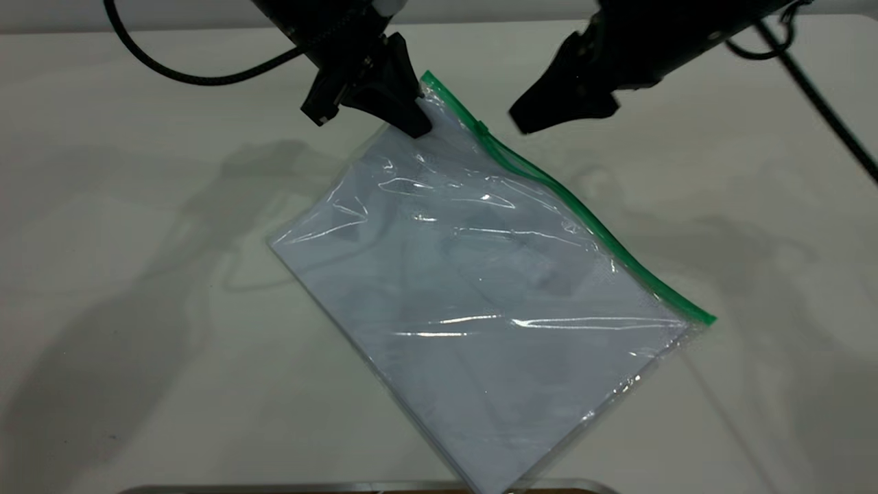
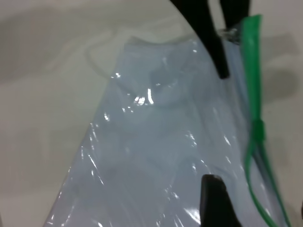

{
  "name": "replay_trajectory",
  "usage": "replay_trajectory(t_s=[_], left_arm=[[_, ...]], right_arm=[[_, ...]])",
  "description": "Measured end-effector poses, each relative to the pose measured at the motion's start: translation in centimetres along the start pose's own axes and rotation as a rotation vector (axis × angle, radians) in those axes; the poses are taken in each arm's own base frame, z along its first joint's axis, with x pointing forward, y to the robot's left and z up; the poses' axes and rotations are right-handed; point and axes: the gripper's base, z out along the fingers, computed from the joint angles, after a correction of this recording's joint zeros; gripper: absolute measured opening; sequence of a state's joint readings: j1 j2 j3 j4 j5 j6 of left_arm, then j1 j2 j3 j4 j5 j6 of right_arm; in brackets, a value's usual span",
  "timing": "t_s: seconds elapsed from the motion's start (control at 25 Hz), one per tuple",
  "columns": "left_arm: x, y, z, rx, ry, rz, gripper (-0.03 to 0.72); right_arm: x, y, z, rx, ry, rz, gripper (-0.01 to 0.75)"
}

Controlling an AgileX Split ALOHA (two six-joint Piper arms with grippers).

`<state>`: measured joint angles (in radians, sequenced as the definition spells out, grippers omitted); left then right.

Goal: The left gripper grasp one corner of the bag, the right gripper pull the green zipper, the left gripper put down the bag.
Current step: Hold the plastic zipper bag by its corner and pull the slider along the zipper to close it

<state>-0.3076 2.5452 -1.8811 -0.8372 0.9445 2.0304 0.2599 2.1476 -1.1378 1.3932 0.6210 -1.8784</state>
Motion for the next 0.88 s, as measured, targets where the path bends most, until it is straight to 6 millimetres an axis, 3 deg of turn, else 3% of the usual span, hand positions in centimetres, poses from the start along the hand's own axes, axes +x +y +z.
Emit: replay_trajectory(t_s=[0.36,0.72,0.88], left_arm=[[-1.9,0.3,1.0,-0.035,-0.079,0.013,0.053],[-2.1,0.3,1.1,-0.038,-0.089,0.015,0.053],[-2.2,0.3,1.0,-0.044,-0.099,0.009,0.053]], right_arm=[[-0.4,-0.3,1.1,0.019,-0.002,-0.025,0.468],[-0.4,-1.0,1.1,0.089,0.008,-0.012,0.465],[-0.4,-1.0,1.1,0.092,0.006,-0.006,0.425]])
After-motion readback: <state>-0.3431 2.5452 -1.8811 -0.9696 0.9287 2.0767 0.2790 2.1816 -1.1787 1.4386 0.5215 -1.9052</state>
